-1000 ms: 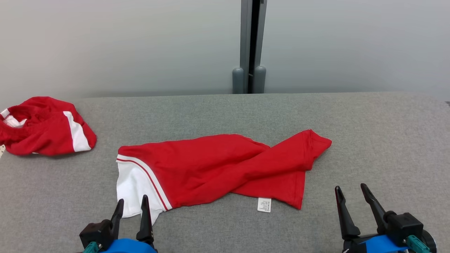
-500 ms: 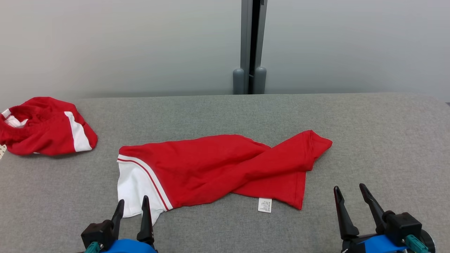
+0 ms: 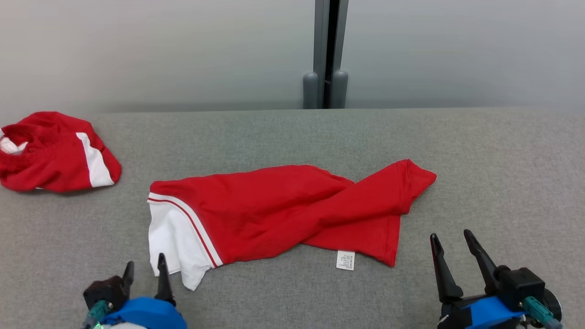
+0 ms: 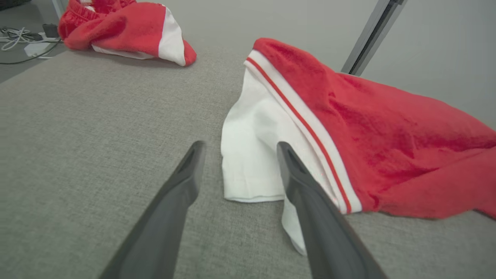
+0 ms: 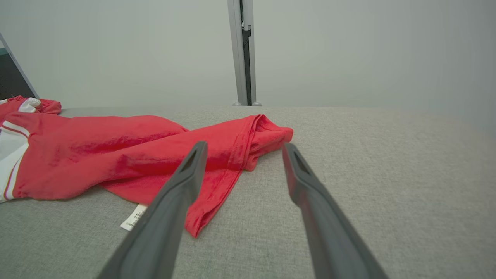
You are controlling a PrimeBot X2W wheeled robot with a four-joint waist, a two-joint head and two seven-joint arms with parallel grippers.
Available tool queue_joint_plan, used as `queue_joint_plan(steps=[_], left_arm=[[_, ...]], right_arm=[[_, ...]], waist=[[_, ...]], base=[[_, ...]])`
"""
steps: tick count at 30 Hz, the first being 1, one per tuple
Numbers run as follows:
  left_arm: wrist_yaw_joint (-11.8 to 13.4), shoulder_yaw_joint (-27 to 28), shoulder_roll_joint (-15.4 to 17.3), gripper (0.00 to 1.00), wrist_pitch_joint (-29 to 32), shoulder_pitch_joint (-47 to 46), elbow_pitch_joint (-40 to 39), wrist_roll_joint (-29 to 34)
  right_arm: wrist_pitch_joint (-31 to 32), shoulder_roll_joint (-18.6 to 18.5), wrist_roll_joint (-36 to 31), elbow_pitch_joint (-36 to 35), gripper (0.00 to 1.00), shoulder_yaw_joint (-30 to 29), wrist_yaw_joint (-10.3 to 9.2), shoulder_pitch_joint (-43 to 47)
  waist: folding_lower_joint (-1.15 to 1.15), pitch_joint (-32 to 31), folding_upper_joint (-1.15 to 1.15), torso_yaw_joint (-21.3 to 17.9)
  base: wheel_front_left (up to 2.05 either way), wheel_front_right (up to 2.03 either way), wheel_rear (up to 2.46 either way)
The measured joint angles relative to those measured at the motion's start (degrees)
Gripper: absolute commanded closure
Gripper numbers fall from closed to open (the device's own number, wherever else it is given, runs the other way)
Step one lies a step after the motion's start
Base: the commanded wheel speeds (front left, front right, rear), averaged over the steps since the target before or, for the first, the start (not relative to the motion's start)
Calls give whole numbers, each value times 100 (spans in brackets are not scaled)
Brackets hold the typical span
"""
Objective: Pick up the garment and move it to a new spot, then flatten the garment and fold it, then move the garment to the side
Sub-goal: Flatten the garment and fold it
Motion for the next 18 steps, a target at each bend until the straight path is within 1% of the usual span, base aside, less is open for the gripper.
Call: queue_joint_plan(steps=[3, 8, 14, 15, 16, 17, 18], left_arm=[[70, 59, 83, 0, 210, -230, 325, -49], [41, 52, 114, 0, 512, -567, 864, -140], [-116, -59, 109, 0, 589, -838, 1243, -147], [-142, -75, 107, 8, 588, -870, 1283, -147], [-154, -85, 104, 53, 564, -899, 1328, -147], [-162, -105, 103, 70, 532, -927, 1361, -146], [-172, -127, 104, 95, 482, -950, 1389, -145]], right_arm=[[0, 0, 0, 3, 0, 78, 0, -113], [0, 0, 0, 13, 0, 174, 0, -236], [0, 0, -5, 170, 0, 359, 0, -323], [-1, 1, 18, 249, 0, 409, 0, -341], [0, -1, 45, 359, 0, 463, 0, -374], [0, 1, 68, 474, 0, 513, 0, -407], [-1, 2, 100, 604, 0, 554, 0, -440]], waist=[[0, 126, 0, -30], [0, 307, 0, -91], [0, 436, 0, -150], [0, 447, 0, -151], [0, 456, 0, -153], [0, 463, 0, -153], [1, 467, 0, -151]], base=[[0, 0, 0], [0, 0, 0], [0, 0, 0], [0, 0, 0], [0, 0, 0], [0, 0, 0], [0, 0, 0]])
